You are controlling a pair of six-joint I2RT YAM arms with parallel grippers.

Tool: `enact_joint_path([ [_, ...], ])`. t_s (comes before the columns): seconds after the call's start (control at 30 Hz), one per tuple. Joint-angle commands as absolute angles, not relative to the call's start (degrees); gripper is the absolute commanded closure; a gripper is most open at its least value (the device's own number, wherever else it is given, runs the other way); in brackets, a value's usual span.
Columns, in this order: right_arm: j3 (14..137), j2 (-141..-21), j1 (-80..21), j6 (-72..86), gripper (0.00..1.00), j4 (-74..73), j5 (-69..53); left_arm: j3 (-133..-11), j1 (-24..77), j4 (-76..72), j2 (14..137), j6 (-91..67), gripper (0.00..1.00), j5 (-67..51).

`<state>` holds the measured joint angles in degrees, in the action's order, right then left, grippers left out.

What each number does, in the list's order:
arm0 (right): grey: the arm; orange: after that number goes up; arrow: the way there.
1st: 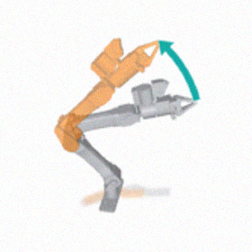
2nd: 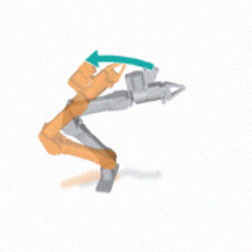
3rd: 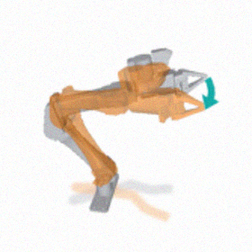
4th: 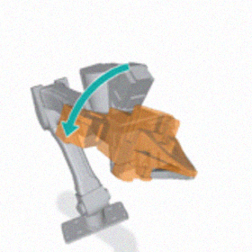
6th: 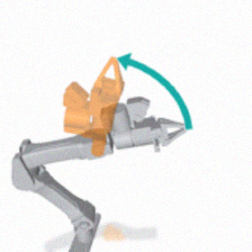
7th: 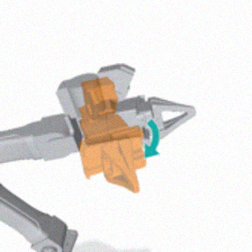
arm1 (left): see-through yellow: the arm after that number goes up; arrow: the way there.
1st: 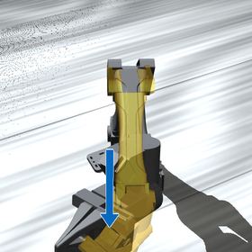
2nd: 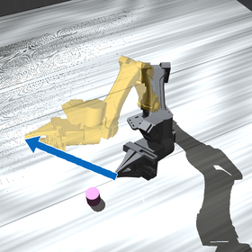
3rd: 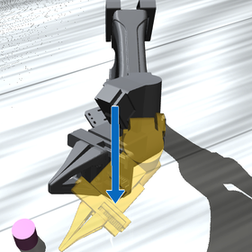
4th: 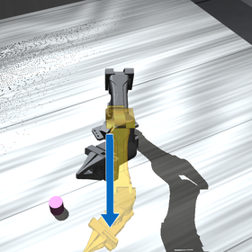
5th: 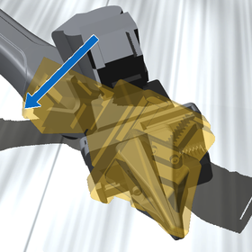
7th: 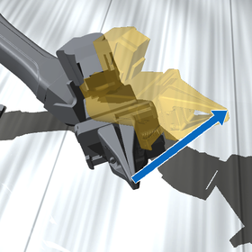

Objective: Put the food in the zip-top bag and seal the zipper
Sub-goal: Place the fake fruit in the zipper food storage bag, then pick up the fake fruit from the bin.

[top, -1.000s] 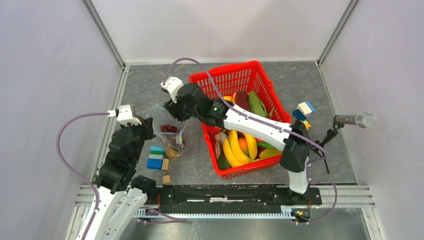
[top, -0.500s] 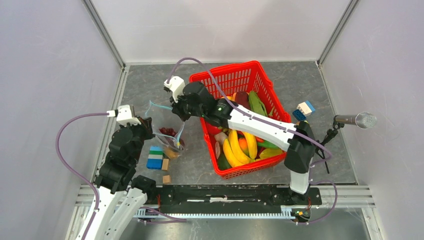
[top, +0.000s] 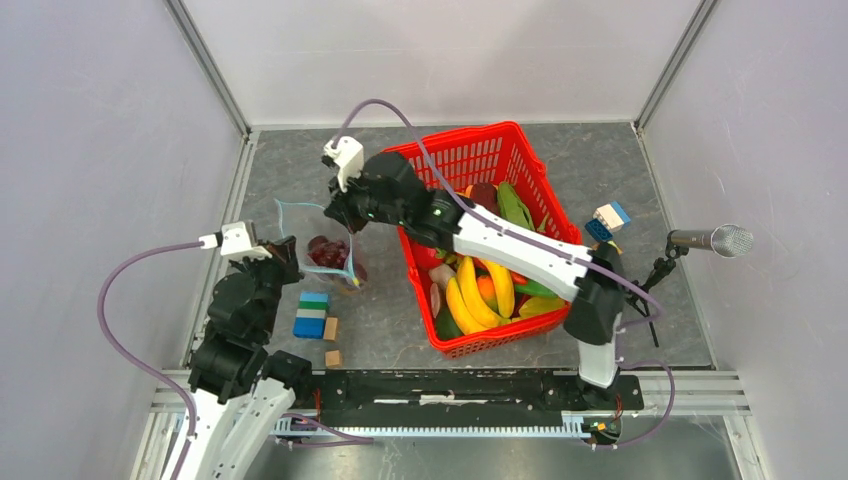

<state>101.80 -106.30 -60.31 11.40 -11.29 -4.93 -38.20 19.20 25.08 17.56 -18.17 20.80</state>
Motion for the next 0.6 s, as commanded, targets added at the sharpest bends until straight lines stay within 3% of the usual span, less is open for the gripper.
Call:
enact_joint_path([
  [0.0, 110.51, -110.88, -59.84, 9.53, 0.99, -21.7, -1.48, -39.24, 18.85, 21.92, 21.36, -19.35, 0.98, 17.96],
  [0.2, 88.98, -96.26, -59.8, 10.48, 0.87, -0.45, -7.86, -39.76, 18.73, 22.11, 23.1, -18.99, 0.98, 16.95],
  [0.3, 89.12, -94.51, -59.78, 8.6, 0.67, -2.12, -7.76, -39.61, 18.66, 21.73, 22.87, -18.91, 0.98, 16.54],
  [0.57, 81.16, -83.96, -59.77, 7.79, 0.35, 1.26, -0.66, -39.04, 18.59, 20.4, 22.42, -18.46, 0.98, 14.08],
])
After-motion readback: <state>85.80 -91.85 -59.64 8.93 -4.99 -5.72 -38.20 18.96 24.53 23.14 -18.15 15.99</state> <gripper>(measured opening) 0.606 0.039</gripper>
